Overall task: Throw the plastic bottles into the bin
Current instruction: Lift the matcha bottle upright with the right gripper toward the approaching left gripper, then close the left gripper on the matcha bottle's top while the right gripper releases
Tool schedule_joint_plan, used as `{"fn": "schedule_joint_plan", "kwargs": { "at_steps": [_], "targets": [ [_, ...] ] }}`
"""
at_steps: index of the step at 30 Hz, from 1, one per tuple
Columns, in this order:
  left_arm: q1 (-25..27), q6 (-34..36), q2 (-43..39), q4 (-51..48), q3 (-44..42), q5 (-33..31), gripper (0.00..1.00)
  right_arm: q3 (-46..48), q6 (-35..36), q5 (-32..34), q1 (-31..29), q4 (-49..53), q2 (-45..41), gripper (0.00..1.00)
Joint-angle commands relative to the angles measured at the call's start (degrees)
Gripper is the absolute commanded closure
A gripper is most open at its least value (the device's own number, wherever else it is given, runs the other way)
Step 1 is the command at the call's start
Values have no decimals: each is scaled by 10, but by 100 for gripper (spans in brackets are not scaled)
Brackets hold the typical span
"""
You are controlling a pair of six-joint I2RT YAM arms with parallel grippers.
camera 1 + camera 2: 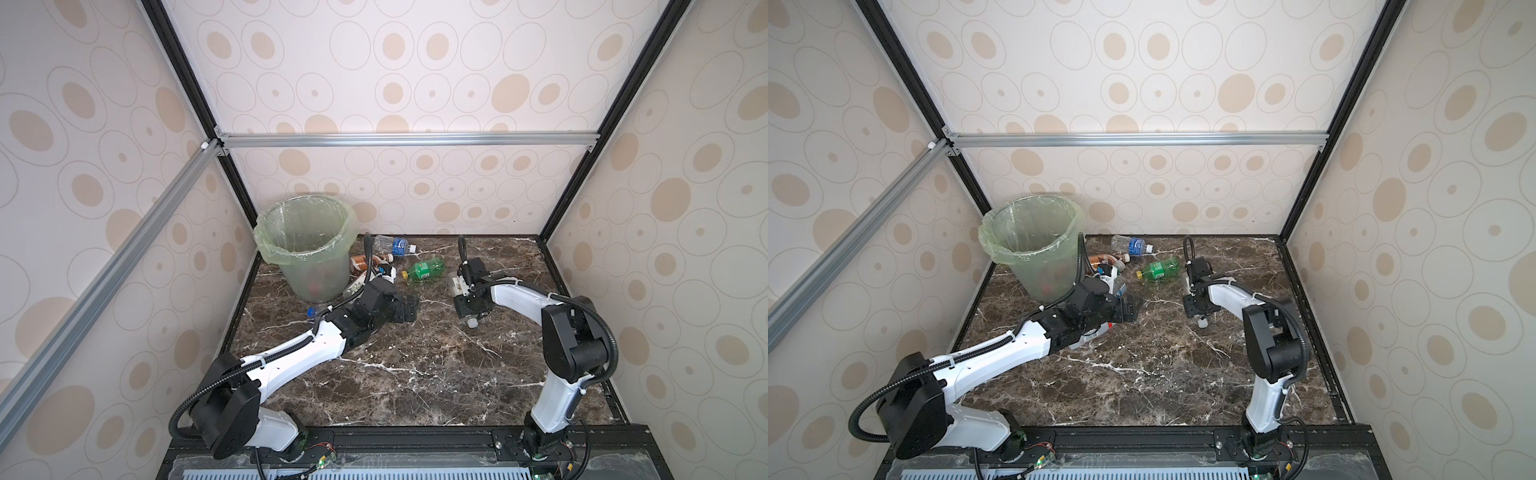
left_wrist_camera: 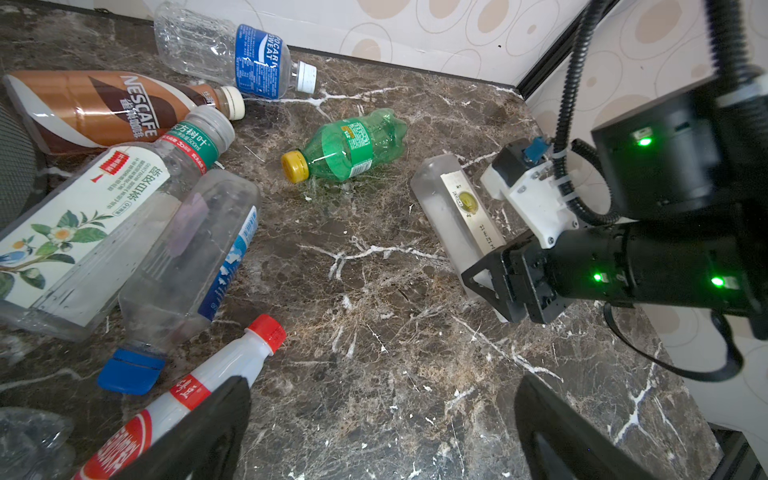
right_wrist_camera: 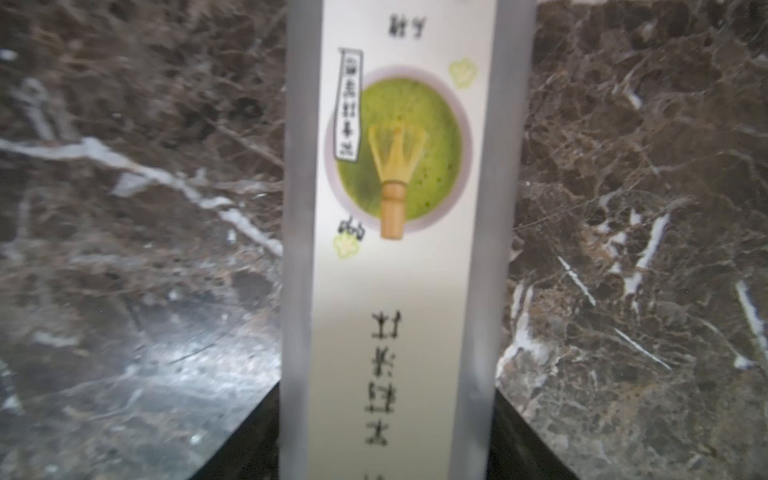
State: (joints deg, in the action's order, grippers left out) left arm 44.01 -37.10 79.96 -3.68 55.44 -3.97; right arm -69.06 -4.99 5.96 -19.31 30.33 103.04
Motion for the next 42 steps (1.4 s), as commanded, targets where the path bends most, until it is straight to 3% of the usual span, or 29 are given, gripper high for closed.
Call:
{"fn": "schedule_joint_plan", "kwargs": {
  "at_steps": [1, 14, 21, 31, 42],
  "targets": [
    [4, -12, -4, 6, 27, 0, 1, 16, -23, -18, -9, -10, -51, 35],
    [-6, -29, 41, 20, 90, 40, 1, 33, -44, -58, -27, -13, -150, 38],
    [-44, -105, 74, 90, 105, 136, 1, 30, -64, -95, -35, -19, -203, 39],
    [-62, -141, 149, 128, 199, 183, 1, 13, -76, -109, -77, -11, -252, 40],
    [-68, -162, 179, 143, 222, 200, 1, 8, -90, -139, -92, -35, -281, 42]
  ]
}}
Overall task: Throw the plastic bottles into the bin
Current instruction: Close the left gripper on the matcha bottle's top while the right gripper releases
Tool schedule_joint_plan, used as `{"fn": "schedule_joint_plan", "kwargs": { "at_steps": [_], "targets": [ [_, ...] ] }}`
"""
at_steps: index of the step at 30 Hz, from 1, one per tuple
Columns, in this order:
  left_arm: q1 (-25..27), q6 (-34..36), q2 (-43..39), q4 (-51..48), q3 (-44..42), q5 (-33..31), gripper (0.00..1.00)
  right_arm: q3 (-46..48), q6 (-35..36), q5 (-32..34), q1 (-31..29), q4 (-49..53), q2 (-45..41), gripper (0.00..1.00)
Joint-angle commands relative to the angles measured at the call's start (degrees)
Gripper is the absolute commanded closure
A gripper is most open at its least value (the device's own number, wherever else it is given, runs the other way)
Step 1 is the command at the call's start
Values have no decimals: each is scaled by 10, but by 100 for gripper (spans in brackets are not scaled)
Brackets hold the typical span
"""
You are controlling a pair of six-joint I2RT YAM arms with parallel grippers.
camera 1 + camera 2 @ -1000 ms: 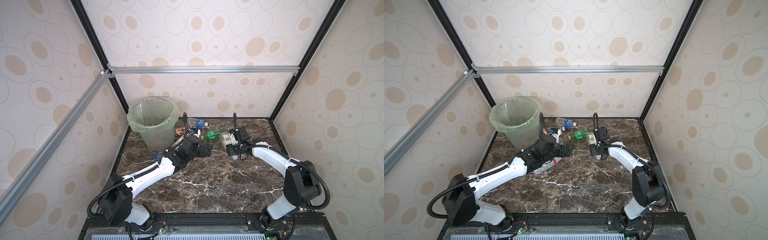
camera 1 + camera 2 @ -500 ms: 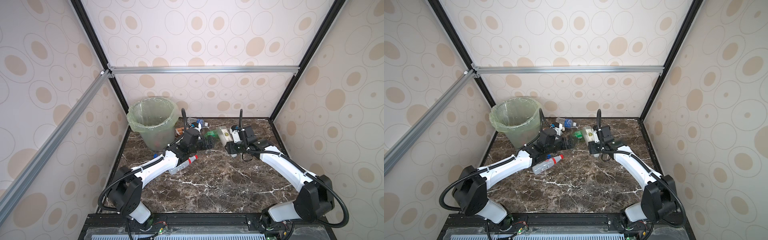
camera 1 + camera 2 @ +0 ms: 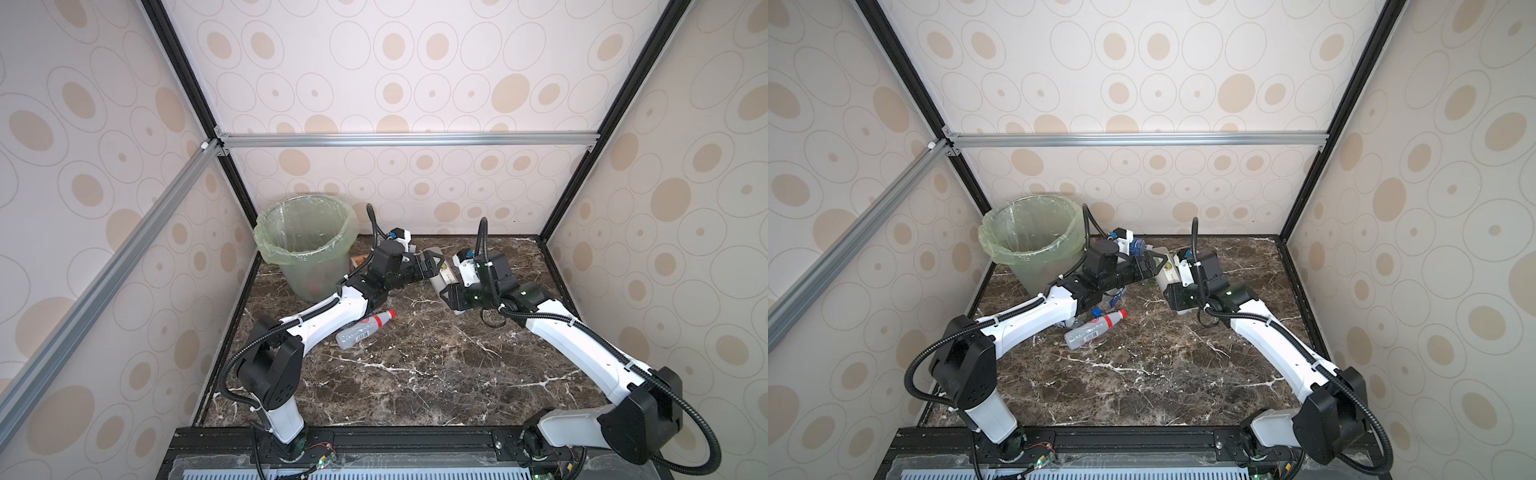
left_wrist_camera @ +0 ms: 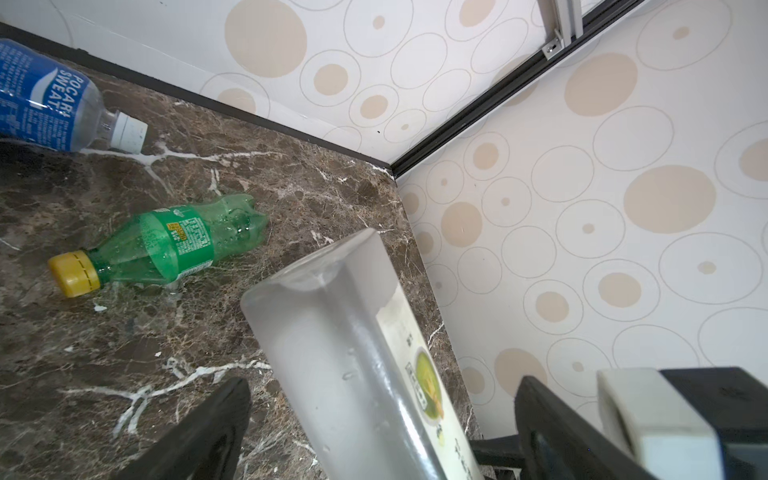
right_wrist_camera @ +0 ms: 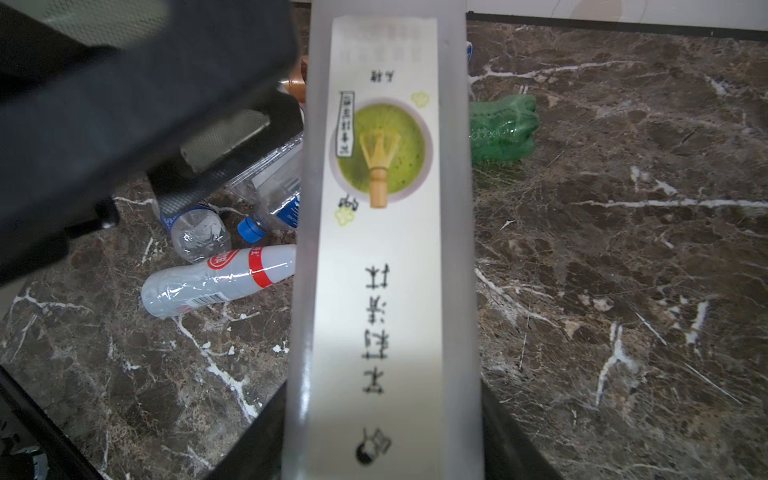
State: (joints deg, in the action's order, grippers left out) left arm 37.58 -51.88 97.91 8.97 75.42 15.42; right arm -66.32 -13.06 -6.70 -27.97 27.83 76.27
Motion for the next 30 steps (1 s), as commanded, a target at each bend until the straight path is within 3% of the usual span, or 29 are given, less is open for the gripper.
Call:
{"fn": "schedule_joint_plan", "kwargs": {
  "at_steps": [1, 10, 18, 23, 30],
  "targets": [
    [-4, -14, -2, 16, 22, 5, 1, -20, -12, -14, -5, -12, -14, 42],
    [-4, -21, 6, 30, 26, -5, 4, -25, -35, -48, -19, -42, -19, 43],
    [-11, -21, 8, 51, 20, -12, 26, -23, -30, -49, -28, -52, -26, 41],
    [-16, -8, 6, 44, 23, -14, 44, -16, -30, -48, -28, -63, -29, 29],
    [-34, 24, -11, 18, 27, -28, 48, -18, -15, -51, -28, -51, -37, 13]
  ]
}}
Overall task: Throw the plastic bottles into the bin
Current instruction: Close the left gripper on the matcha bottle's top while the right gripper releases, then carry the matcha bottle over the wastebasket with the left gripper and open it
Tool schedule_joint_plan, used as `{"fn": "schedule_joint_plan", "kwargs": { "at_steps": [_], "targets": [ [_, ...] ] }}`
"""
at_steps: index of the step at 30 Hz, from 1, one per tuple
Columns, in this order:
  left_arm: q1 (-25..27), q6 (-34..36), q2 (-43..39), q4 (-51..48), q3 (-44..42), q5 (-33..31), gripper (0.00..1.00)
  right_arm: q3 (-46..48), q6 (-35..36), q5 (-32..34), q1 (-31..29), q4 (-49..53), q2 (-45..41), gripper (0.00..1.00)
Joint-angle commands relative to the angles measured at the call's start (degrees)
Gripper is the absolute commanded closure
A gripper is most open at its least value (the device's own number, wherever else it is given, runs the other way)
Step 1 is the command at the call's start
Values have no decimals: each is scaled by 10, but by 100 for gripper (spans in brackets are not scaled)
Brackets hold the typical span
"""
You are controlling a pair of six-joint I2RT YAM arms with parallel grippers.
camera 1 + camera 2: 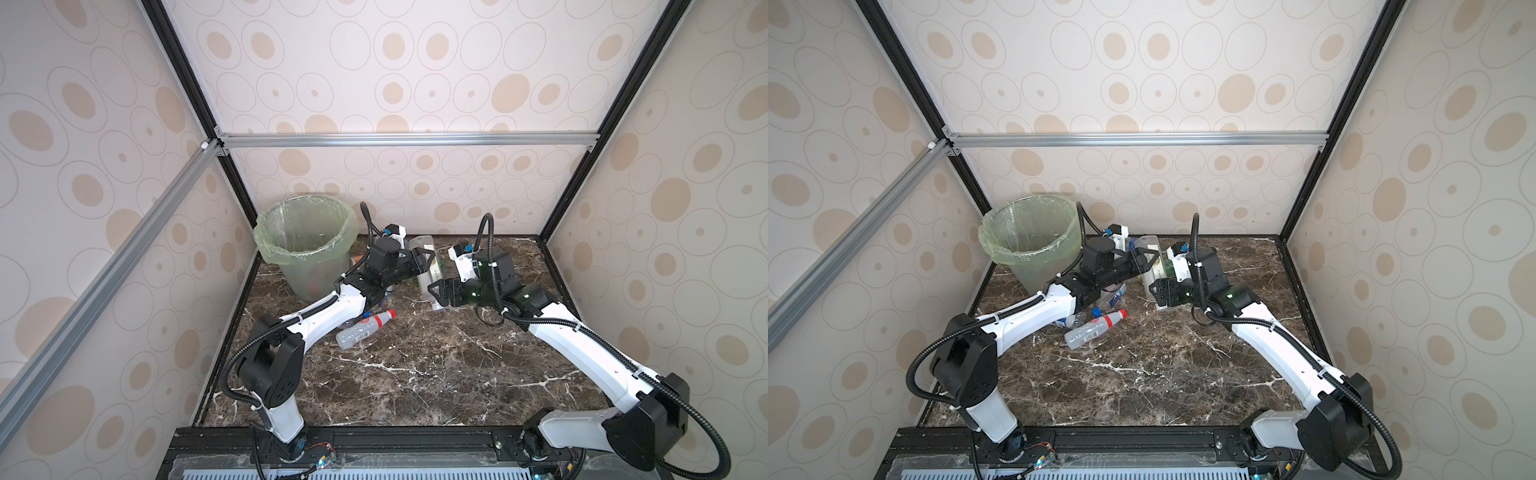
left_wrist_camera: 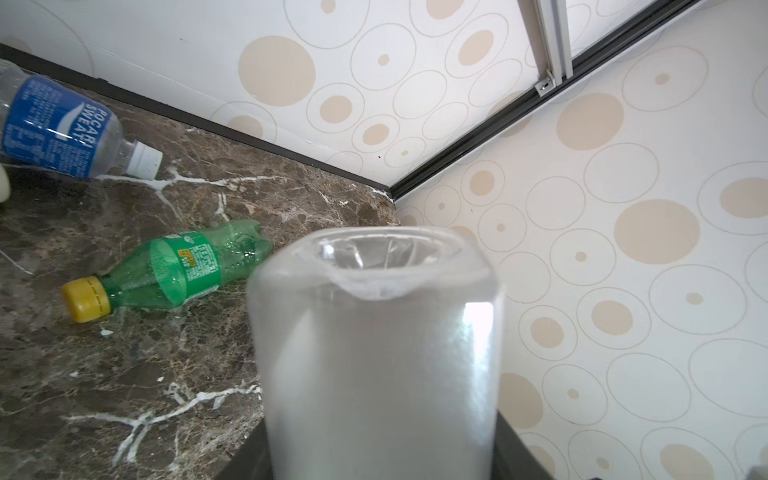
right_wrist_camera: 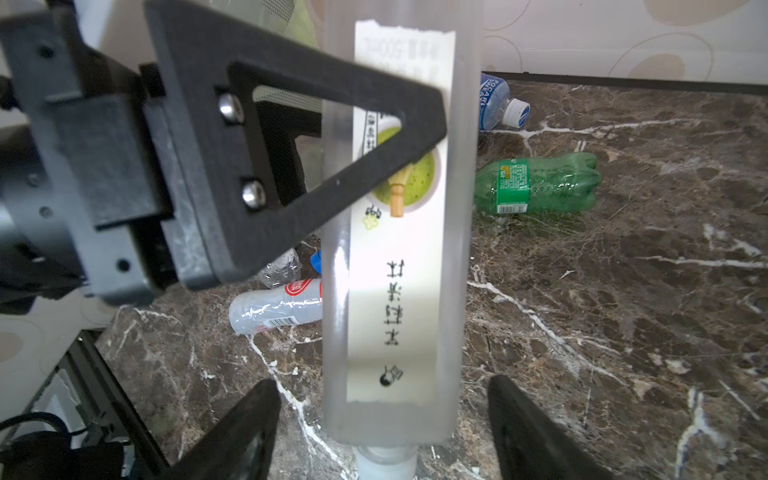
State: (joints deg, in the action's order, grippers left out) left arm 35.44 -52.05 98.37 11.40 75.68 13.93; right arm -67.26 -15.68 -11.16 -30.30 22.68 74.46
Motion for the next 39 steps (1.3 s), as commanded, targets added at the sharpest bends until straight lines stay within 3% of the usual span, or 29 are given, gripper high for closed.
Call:
{"fn": "schedule_joint_plan", "kwargs": {
  "at_steps": [1, 7, 22, 39],
  "targets": [
    [-18, 31, -17, -11, 26, -15, 48, -9, 15, -3, -4, 4, -23, 12],
    [-40, 75, -17, -56, 62, -32, 48, 1, 25, 1, -5, 7, -56, 0],
    [-85, 215, -43, -140, 189, -131, 49, 24, 10, 1, -5, -23, -66, 0],
    [-144, 456, -164, 43, 181, -303, 48, -45, 16, 23, -120, -51, 36, 0]
  ]
}}
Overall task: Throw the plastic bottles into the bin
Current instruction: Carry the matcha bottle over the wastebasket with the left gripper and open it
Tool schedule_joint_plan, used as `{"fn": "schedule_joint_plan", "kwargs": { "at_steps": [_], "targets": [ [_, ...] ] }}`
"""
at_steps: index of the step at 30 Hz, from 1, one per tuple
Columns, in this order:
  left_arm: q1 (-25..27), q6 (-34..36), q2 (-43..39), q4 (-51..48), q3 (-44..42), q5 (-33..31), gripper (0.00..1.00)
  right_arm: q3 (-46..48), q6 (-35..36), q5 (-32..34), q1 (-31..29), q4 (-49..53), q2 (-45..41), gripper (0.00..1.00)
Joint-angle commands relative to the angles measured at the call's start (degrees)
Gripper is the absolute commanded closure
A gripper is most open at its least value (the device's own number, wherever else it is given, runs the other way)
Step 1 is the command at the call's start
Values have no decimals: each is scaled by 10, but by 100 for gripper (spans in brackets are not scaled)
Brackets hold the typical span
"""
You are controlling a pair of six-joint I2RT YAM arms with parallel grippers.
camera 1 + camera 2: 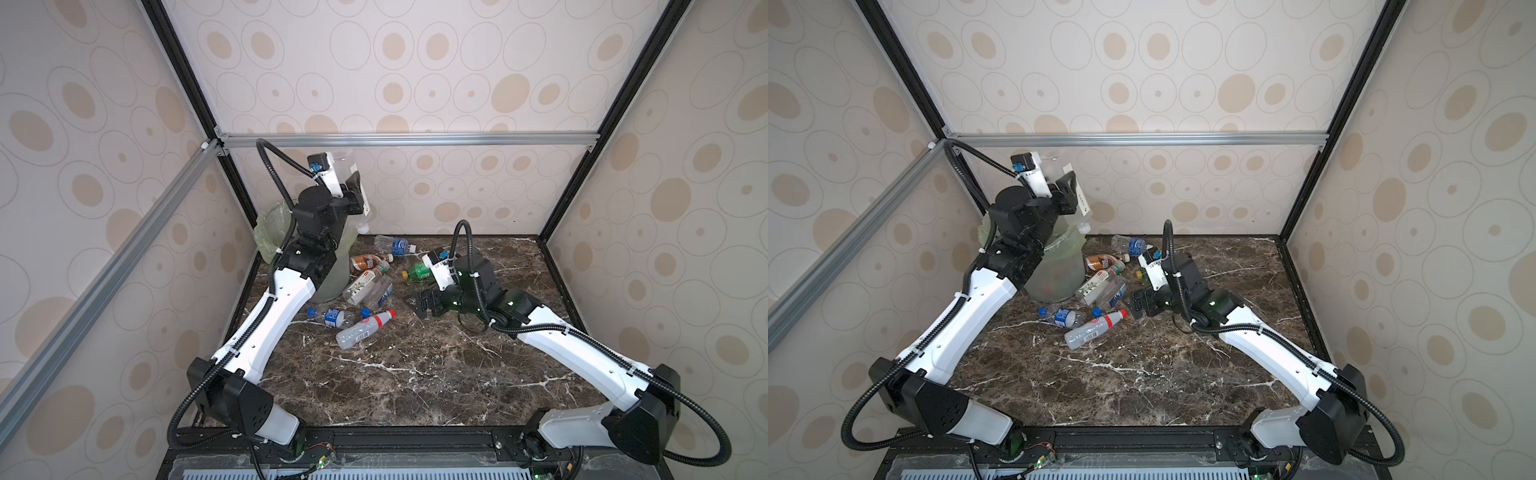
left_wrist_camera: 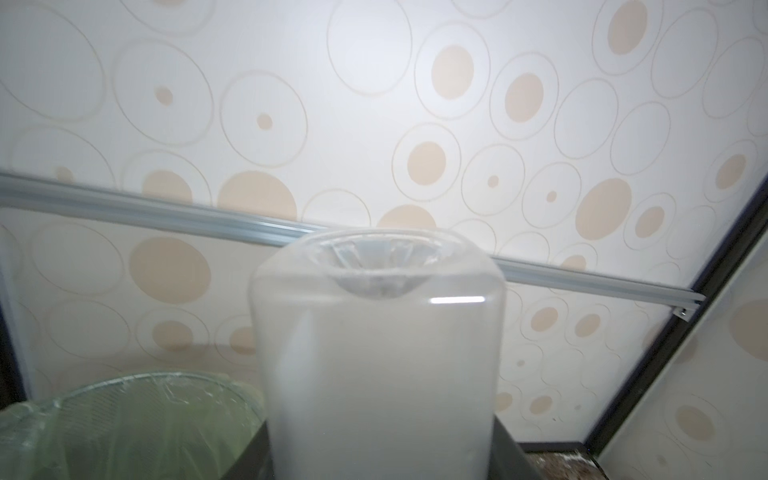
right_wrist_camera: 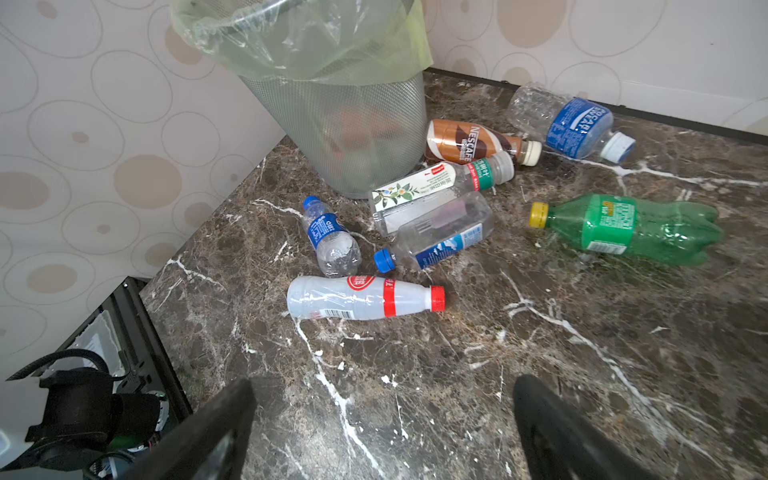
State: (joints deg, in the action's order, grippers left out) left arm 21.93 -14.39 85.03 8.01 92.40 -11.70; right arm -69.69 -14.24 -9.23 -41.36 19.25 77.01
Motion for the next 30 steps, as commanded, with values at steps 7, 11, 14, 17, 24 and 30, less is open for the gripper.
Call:
{"fn": "schedule_joint_plan", "kwargs": {
  "at_steps": [7, 11, 14, 17, 24, 30],
  "targets": [
    [-48, 135, -70, 177, -16, -99, 47, -16, -3, 4, -15, -21, 19, 0],
    [-92, 95, -67, 167, -39, -85, 46, -14, -3, 6, -16, -14, 20, 0],
    [-142, 30, -28, 94, -23, -45, 45, -12, -4, 8, -15, -12, 20, 0],
    [-200, -51, 73, -108, 86, 22, 40, -8, -7, 7, -16, -12, 17, 0],
    [-211, -69, 46, -107, 24, 106, 10, 0, -7, 18, -16, -9, 10, 0],
    [-210, -77, 7, -104, 2, 134, 1, -1, -16, 13, -16, -19, 24, 0]
  ]
}}
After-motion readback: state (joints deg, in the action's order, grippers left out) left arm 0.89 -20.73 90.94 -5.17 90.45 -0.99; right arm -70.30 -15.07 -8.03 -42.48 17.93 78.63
